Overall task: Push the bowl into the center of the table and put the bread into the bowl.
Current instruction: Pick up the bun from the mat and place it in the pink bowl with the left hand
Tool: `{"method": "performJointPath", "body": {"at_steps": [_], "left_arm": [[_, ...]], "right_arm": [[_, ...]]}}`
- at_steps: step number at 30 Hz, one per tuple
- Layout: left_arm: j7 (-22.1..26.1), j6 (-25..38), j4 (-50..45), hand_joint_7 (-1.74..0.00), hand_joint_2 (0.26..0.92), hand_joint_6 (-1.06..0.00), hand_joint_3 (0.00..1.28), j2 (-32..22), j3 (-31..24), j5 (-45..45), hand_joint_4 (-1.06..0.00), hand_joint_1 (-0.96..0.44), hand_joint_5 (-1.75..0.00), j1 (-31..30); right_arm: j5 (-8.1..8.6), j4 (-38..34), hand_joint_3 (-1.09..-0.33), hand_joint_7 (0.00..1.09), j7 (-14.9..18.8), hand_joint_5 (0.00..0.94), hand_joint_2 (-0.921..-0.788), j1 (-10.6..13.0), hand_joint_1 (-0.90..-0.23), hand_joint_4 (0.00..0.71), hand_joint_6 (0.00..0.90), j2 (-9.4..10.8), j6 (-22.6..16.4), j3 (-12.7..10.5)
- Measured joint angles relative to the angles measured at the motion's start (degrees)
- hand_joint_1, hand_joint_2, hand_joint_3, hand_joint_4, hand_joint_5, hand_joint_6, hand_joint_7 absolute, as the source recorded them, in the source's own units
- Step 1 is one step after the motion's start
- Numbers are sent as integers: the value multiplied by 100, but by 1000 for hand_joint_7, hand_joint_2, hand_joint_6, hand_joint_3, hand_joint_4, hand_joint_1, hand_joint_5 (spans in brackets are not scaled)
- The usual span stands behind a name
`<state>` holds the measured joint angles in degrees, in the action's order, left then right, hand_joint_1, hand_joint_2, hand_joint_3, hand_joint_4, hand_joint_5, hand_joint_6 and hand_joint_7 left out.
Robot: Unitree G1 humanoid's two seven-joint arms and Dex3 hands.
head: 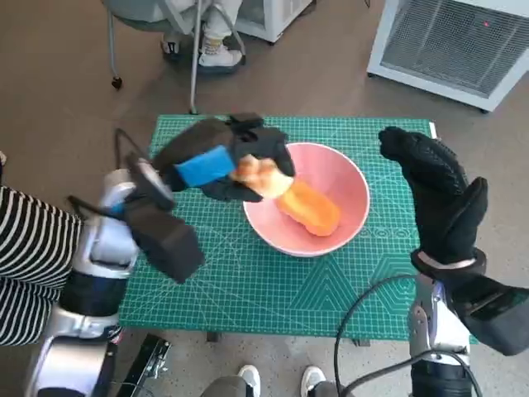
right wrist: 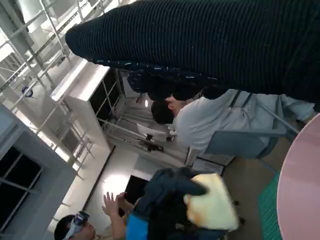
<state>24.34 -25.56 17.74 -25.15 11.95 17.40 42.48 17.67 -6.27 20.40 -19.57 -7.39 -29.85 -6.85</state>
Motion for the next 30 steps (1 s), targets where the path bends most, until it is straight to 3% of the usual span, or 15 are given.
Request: {"method": "performJointPath", "body": {"at_steps": [2,3,5,8,15,30], "left_arm": [[-9,-106,177,-704,850,-492,106,40,89,59,-562,-55,-451,5],[-10,-168,270,-605,845,-492,89,60,136,87,-557,-60,-366,5],[-14,-291,427,-328,832,-453,44,85,219,153,-477,-121,-150,5],[-15,-500,636,-160,825,-404,18,103,350,284,-374,-199,-49,16],[-8,-778,875,-41,824,-324,5,108,484,307,-217,-361,-4,60],[88,-880,947,0,842,-216,7,94,421,153,-48,-550,0,132]], "right_arm": [[1,28,-758,435,-12,1,-921,26,-708,168,60,4,1,0],[1,45,-758,435,-14,1,-921,36,-708,168,60,7,2,0],[0,82,-759,437,-27,1,-921,48,-708,168,60,14,4,0],[0,132,-759,438,-72,1,-921,58,-708,167,61,26,13,-1],[-1,204,-758,441,-125,1,-921,78,-707,168,60,65,34,-1],[-6,261,-759,444,-200,1,-921,100,-702,168,58,72,74,-18]]}}
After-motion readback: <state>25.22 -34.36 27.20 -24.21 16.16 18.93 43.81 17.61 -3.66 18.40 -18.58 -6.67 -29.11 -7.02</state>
